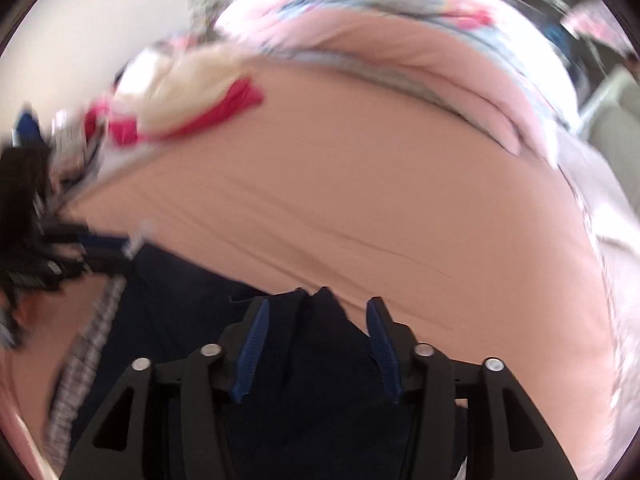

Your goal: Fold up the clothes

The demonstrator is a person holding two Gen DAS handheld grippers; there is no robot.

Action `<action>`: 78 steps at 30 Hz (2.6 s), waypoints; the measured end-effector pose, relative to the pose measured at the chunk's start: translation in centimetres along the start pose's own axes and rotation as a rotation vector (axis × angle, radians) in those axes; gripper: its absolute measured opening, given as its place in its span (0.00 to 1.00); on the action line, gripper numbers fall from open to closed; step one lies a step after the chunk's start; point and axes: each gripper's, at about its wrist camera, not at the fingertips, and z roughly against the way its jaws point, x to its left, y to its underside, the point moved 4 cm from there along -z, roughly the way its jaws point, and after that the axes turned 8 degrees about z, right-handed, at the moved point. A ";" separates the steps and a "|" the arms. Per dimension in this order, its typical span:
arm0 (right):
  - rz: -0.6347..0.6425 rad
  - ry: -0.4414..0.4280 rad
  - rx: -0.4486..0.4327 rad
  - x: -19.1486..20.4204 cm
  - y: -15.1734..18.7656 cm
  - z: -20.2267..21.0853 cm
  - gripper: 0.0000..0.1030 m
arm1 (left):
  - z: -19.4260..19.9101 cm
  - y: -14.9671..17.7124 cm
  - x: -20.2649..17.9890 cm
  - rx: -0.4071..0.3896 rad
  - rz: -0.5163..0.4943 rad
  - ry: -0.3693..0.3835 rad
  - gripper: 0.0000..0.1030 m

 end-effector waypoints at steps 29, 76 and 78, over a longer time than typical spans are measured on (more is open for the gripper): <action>-0.126 -0.138 -0.112 -1.7 -3.4 0.8 0.31 | 2.0 -0.6 0.2 -0.080 -0.193 -0.335 0.12; -0.419 -0.041 0.019 -8.7 2.4 4.2 0.31 | 0.8 -1.9 -7.2 -0.091 -0.203 -0.198 0.14; -0.450 -0.050 0.025 -8.6 3.9 5.9 0.31 | 2.0 -0.4 -8.9 -0.056 -0.222 -0.133 0.17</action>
